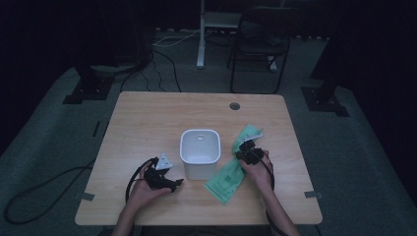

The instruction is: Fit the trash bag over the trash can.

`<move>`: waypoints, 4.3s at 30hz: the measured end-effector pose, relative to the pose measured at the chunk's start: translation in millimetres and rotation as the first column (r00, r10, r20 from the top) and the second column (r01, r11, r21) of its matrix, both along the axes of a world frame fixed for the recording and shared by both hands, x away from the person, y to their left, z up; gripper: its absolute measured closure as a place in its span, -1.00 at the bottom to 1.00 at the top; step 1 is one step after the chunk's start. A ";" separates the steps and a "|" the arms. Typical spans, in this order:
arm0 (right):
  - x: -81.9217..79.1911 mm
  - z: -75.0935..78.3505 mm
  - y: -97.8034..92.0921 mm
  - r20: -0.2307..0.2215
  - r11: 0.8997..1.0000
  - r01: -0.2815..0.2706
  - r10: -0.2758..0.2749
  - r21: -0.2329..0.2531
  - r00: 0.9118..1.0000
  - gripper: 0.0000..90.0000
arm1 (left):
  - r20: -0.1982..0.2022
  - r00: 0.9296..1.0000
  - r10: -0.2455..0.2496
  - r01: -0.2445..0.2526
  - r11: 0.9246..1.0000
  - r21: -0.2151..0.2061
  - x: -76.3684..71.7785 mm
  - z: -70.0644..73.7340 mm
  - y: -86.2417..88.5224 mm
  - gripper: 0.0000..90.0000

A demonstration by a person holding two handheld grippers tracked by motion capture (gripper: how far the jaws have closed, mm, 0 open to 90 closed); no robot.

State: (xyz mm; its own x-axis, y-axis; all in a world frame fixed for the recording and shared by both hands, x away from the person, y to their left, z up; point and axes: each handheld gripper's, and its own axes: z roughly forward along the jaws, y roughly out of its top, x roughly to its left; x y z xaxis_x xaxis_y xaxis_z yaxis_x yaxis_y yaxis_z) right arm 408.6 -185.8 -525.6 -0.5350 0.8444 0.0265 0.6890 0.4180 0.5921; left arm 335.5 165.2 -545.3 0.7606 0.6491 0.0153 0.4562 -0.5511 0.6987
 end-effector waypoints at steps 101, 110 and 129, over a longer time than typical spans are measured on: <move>-53.7 248.9 133.3 0.310 0.731 -0.646 0.576 0.218 0.757 0.84 | -0.001 1.000 -0.002 0.002 1.000 0.000 0.2 0.1 -0.1 -0.74; -44.2 238.8 135.8 0.280 0.756 -0.626 0.568 0.194 0.773 0.82 | -0.001 1.000 -0.001 0.001 1.000 -0.001 0.3 0.1 0.0 -0.74; -15.4 195.3 138.4 0.210 0.813 -0.563 0.530 0.151 0.821 0.54 | 0.000 1.000 -0.002 0.002 1.000 0.001 -0.1 0.1 0.0 -0.74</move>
